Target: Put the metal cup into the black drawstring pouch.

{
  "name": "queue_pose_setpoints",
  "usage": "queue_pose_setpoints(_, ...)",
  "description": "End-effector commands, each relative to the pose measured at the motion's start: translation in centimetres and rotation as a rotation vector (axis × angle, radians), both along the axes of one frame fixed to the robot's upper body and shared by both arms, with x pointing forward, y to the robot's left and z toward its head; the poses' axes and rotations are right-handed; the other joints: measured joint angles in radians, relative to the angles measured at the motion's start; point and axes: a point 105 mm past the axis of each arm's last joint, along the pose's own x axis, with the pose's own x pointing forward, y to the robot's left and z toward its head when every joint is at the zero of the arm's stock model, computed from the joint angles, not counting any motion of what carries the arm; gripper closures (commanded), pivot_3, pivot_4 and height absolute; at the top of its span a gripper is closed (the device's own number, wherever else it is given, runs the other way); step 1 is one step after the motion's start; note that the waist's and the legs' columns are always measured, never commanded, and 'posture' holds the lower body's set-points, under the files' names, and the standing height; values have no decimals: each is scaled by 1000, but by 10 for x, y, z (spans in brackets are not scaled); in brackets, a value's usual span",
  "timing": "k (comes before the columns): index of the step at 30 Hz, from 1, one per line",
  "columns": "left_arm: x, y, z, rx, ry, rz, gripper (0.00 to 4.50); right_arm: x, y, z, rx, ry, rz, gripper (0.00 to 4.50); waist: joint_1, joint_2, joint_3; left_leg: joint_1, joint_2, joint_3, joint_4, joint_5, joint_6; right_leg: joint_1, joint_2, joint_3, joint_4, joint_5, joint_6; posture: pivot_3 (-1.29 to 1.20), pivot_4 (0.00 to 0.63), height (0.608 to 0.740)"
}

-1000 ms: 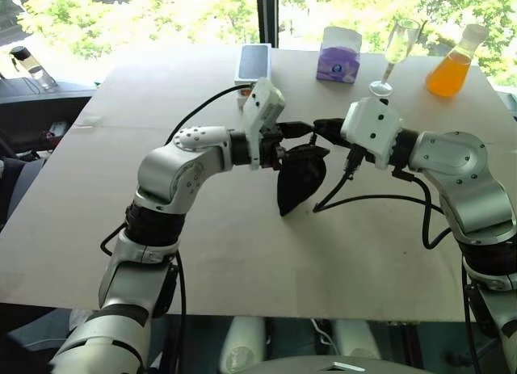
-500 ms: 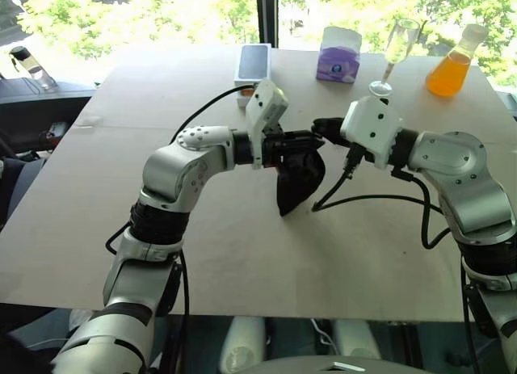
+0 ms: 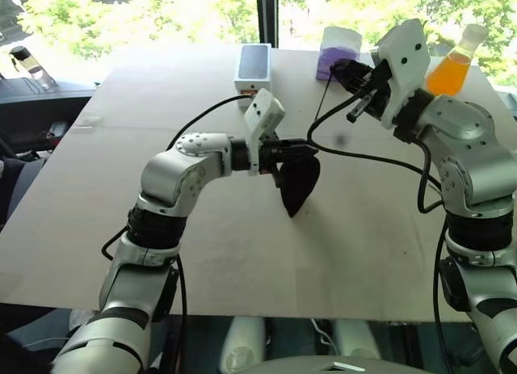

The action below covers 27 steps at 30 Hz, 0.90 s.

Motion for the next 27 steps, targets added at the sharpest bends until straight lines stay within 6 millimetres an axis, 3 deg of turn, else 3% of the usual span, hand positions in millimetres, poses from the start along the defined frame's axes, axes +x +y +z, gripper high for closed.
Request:
queue_pose_setpoints(1, -5, 6, -27, 69, 95, 7, 4483, 3, -51, 52, 156, -156, -215, 4500, 1, 0, 0, 0, 0, 0, 0, 0, 0, 0, 0, 0, 0, 0, 0, 0, 150, 737)
queue_pose_setpoints(6, -6, 9, -36, 99, 121, 19, 4483, 18, -90, 48, 188, -125, -380, 4500, 0, 0, 0, 0, 0, 0, 0, 0, 0, 0, 0, 0, 0, 0, 0, 0, 150, 737)
queue_pose_setpoints(12, -7, 12, -44, 137, 145, 27, 4483, 33, -142, 21, 216, -33, -586, 4500, -1, 0, 0, 0, 0, 1, 0, 0, 0, 0, 0, 1, 0, 0, 0, 0, 150, 737)
queue_pose_setpoints(17, -8, 14, -48, 153, 149, 24, 4483, 39, -168, -7, 209, 53, -687, 4500, 0, 0, 0, 0, 0, 1, 0, 0, 0, 0, 0, 1, 0, 0, 0, 0, 150, 737)
queue_pose_setpoints(19, -8, 12, -45, 147, 142, 21, 4483, 38, -153, -26, 149, 108, -609, 4500, 1, 0, 0, 0, 0, 1, 0, 0, 0, -1, 0, 1, 0, 0, 0, 0, 150, 737)
queue_pose_setpoints(24, -1, -2, -36, 170, 87, -2, 4483, 10, -80, -69, -19, 235, -224, 4500, 2, 0, 0, -1, 0, 0, 0, -1, 1, -1, 0, 1, -1, 0, 0, 0, 150, 737)
queue_pose_setpoints(27, 4, -16, -30, 192, 57, -21, 4483, 1, -72, -85, -42, 284, -172, 4500, 1, 0, 0, 0, 0, 1, 0, -1, 1, -1, 0, 1, 0, 0, 0, 0, 150, 737)
